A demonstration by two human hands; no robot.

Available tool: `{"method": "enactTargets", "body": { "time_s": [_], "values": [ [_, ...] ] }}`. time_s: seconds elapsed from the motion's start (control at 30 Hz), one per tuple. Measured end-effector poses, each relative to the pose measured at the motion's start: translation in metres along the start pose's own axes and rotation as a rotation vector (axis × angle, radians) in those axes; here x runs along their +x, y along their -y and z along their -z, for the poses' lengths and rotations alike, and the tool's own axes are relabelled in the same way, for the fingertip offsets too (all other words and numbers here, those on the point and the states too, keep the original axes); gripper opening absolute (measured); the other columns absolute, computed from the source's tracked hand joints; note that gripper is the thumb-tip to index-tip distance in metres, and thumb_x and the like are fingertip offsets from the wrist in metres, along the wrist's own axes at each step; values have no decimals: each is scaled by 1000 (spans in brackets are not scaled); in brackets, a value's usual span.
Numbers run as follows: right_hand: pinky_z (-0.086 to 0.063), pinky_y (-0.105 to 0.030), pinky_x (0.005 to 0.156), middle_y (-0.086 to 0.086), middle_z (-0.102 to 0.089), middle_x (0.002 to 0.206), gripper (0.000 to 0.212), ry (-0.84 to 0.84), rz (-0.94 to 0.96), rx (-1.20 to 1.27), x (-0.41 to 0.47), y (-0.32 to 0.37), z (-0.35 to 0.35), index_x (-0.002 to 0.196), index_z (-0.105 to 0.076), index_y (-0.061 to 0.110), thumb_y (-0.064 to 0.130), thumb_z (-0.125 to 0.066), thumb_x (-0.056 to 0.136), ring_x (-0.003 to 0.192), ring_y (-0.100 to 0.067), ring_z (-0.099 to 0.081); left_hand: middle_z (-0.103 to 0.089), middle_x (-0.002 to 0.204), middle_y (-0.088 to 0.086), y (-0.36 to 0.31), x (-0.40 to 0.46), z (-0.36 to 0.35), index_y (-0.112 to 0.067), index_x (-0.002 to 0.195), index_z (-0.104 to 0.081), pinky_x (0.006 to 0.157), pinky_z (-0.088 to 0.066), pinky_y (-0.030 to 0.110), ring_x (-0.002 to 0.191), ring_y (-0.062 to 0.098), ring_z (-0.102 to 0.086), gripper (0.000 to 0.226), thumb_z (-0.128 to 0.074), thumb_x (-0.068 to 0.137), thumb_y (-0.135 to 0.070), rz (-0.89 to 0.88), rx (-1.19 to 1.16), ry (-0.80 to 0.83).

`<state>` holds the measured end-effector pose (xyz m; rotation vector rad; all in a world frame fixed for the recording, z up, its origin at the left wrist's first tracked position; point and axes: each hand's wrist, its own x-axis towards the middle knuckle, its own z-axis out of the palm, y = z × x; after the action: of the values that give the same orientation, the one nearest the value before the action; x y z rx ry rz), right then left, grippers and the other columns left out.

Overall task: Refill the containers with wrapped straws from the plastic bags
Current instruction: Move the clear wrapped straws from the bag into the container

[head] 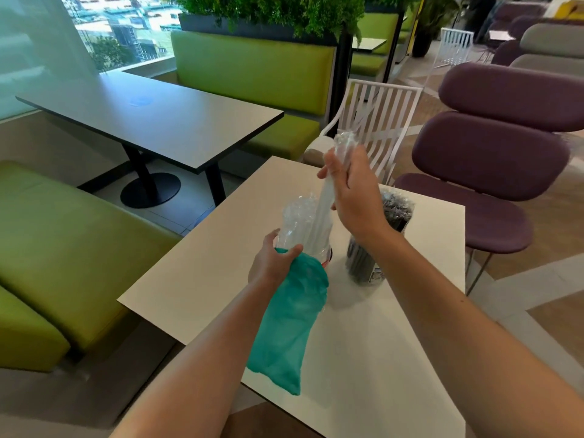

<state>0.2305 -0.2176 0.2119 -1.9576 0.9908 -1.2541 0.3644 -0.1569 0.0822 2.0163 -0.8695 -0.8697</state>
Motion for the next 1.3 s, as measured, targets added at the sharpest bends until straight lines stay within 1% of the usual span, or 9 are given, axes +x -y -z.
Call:
{"method": "enactTargets", "body": {
  "time_s": [0.13, 0.57, 0.63, 0.77, 0.87, 0.97, 1.03, 1.13, 1.3],
  "values": [
    [-58, -47, 71, 6, -65, 94, 27, 42, -16, -13, -4, 0, -4, 111, -41, 16, 42, -40, 100, 83, -8, -63, -57, 127, 1, 1, 6, -4, -37, 145, -34, 87, -50, 35, 99, 19, -57, 65, -64, 88, -50, 29, 18, -14],
    [-48, -26, 86, -5, -56, 127, 41, 242, -36, -201, -2, -32, -18, 132, -41, 13, 35, -51, 98, 100, -15, -57, -55, 133, 1, 3, 18, -3, -36, 146, -35, 89, -48, 36, 108, 21, -57, 71, -69, 85, -49, 82, 48, 6],
    [-44, -22, 83, -2, -56, 128, 42, 258, -76, -261, -9, -51, -24, 131, -44, 16, 33, -58, 95, 99, -15, -58, -53, 137, 1, 3, 18, -3, -35, 146, -34, 85, -44, 33, 114, 21, -56, 72, -69, 85, -49, 77, 51, 12],
    [-42, -19, 59, 1, -58, 96, 56, 222, -51, -366, -24, -72, -32, 131, -35, 29, 24, -69, 87, 78, -14, -55, -53, 139, 0, 3, 18, -1, -36, 146, -36, 81, -40, 30, 109, 20, -55, 72, -70, 84, -50, 51, 60, 14],
    [-47, -36, 91, 0, -56, 120, 55, 144, 116, -626, -25, -79, -37, 135, -43, 29, 32, -69, 86, 109, -21, -48, -55, 136, -1, 6, 19, -1, -38, 144, -37, 78, -42, 31, 98, 15, -52, 70, -70, 84, -51, 48, 54, 15],
    [-17, -42, 120, -1, -31, 156, 53, 245, 206, -748, -29, -92, -47, 148, -35, 16, 36, -47, 100, 144, -23, -24, -54, 138, 0, 8, 21, -2, -38, 145, -37, 79, -43, 30, 109, 18, -55, 72, -71, 83, -52, 32, 49, 12],
    [3, -43, 121, -3, -8, 163, 57, 366, 217, -848, -38, -102, -56, 154, -12, 12, 36, -29, 105, 150, -21, -1, -53, 138, 1, 10, 21, -3, -38, 145, -37, 83, -47, 32, 114, 21, -56, 74, -71, 81, -54, 20, 45, 9],
    [13, -46, 119, -2, 9, 163, 63, 428, 179, -874, -46, -110, -63, 153, 7, 14, 41, -22, 104, 149, -18, 14, -54, 134, 0, 10, 20, -2, -40, 143, -39, 91, -53, 41, 112, 22, -58, 77, -71, 76, -60, 13, 59, 4],
    [-4, -43, 121, 2, -29, 157, 66, 161, 183, -576, -37, -90, -61, 153, -16, 23, 48, -42, 98, 146, -17, -23, -51, 138, -2, 10, 22, -2, -37, 145, -37, 94, -51, 40, 117, 21, -55, 75, -72, 81, -52, 21, 36, 11]
  ]
}}
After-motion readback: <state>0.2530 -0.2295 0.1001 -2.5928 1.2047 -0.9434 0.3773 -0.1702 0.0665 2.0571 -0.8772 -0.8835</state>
